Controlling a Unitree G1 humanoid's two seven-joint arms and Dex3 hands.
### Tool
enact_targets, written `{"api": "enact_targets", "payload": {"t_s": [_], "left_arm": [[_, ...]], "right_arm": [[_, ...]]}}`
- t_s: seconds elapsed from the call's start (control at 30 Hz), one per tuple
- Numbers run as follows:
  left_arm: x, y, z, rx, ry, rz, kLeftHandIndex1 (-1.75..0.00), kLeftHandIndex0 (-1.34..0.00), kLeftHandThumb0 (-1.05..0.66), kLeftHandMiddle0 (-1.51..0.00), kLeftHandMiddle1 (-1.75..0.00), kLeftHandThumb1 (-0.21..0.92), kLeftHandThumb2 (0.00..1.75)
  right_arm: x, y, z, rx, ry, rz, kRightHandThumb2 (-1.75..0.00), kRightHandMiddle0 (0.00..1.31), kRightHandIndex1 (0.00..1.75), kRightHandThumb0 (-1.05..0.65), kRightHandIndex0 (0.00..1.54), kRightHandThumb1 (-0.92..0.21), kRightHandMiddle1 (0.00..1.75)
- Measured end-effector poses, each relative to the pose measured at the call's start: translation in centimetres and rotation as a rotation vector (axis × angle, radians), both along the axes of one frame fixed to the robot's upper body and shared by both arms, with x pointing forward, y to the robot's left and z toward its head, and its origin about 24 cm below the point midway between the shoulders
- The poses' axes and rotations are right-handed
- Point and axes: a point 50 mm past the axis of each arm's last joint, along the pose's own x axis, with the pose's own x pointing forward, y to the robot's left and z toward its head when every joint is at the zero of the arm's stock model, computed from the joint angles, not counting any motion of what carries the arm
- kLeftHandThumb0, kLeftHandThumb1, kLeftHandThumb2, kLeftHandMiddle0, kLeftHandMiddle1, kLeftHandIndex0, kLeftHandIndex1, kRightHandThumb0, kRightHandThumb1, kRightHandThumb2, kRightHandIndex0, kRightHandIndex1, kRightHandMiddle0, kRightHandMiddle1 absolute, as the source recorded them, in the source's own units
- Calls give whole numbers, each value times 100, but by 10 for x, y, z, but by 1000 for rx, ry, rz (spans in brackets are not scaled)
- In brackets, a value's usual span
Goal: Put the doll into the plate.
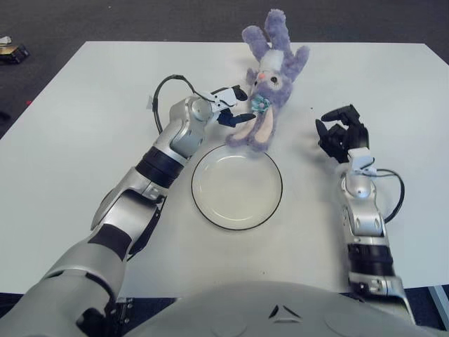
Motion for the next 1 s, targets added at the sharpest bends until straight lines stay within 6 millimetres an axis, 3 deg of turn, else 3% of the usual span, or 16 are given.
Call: {"api": "enact_targets", "payload": {"t_s": [0.4,0.73,1.0], "left_arm": [[0,-3,0,-23,6,-9,-83,-4,-79,-10,-116,92,51],[-1,-6,3,-72,20,-25,-83,-4,-78,-13,-116,92,50],[-1,-6,4,-83,22,-27,-81,-6,-76,-16,-114,92,47]], "right_arm": [[21,-9,11,-354,-59,-40,-37,36,175,-36,63,-92,159],[36,-8,24,-482,-88,-44,-34,39,173,-36,55,-92,155],[46,-4,27,-623,-71,-24,-33,40,157,-36,33,-92,153]]}}
